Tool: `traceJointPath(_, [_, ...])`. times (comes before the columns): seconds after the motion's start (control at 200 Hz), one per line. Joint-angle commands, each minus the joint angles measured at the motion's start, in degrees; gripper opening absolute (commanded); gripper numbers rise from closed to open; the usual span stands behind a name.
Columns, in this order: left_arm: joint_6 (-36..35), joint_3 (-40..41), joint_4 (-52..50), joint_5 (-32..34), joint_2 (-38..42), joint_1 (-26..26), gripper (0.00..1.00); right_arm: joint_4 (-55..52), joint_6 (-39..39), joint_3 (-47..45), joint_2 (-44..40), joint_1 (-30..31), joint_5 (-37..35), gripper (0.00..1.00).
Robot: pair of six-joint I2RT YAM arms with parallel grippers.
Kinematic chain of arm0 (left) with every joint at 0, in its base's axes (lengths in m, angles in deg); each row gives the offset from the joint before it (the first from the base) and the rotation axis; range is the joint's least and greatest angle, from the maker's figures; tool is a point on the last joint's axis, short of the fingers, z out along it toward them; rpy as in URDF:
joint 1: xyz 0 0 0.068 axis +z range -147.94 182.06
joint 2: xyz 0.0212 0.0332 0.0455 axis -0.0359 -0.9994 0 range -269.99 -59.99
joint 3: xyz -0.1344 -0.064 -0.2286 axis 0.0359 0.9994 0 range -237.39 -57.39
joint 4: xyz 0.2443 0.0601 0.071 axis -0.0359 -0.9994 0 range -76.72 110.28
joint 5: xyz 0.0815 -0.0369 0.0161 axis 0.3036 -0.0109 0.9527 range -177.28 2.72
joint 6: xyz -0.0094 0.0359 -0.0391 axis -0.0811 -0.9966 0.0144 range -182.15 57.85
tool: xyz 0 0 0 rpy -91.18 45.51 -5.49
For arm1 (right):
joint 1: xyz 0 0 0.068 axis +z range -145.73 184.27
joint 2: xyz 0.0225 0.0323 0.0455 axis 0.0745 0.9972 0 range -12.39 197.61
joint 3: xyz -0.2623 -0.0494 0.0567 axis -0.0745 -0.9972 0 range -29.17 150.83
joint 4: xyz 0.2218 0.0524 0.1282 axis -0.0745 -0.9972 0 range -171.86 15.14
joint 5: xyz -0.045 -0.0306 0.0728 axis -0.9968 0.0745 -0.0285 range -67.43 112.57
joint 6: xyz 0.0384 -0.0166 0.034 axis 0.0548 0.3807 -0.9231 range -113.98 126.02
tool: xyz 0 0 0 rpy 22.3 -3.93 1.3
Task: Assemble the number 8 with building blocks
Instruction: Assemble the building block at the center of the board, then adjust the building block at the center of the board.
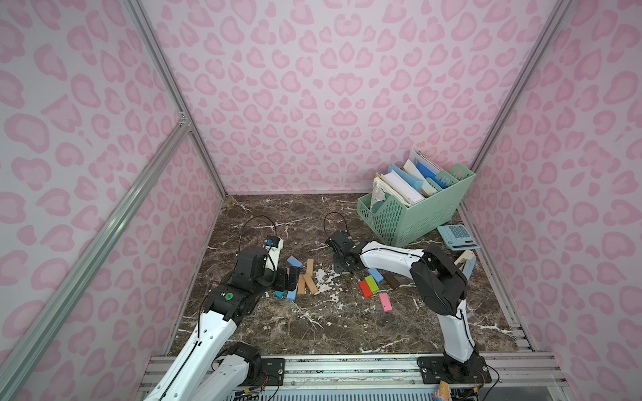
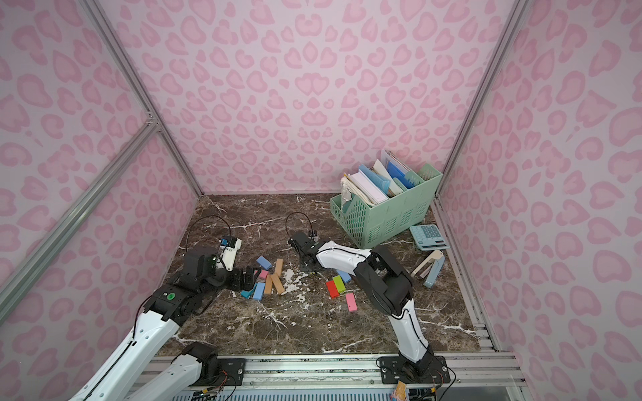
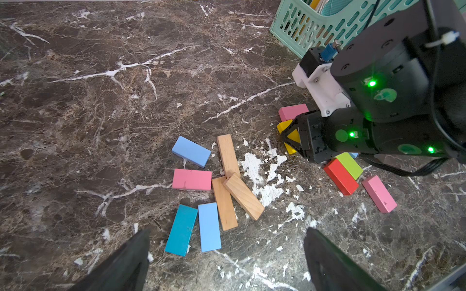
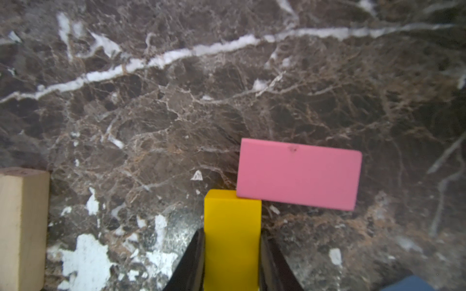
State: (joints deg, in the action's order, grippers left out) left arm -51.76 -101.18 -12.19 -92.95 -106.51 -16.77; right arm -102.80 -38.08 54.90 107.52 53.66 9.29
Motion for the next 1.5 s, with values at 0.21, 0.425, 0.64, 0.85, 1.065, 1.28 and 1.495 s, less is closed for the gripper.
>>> traceJointPath(0.21, [-0.02,-0.03,0.48,-0.13,0.12,0.00,0.98,-2.29,-0.74,-0.05,-0.01,-0.11,0.62,0.41])
traceJointPath(0.425, [-0.01,-0.01,0.46,-0.18,0.29,0.00,0.98,-2.39,-1.34,0.55,-2.56,-0.17,1.41,0.54])
traceJointPath(0.64, [-0.02,0.02,0.46,-0.13,0.47,-0.07,0.98,-1.75,-1.88,0.67,-6.62,-0.96,3.08,0.63])
traceJointPath(0.85, [0.00,0.01,0.47,-0.16,0.60,-0.07,0.98,0.41,-2.18,-2.24,-9.09,-2.91,4.19,0.76])
traceJointPath(1.065, [0.01,0.07,0.55,-0.29,0.64,-0.08,0.98,3.52,-2.65,-5.21,-8.84,-4.39,7.30,0.83])
traceJointPath(1.28, [0.04,0.03,0.49,-0.29,0.60,-0.09,0.98,5.51,-3.12,-5.59,-7.18,-4.74,9.52,0.86])
traceJointPath(1.495, [0.00,0.02,0.48,-0.31,0.57,-0.07,0.98,6.15,-3.19,-5.56,-5.67,-5.09,9.98,0.87])
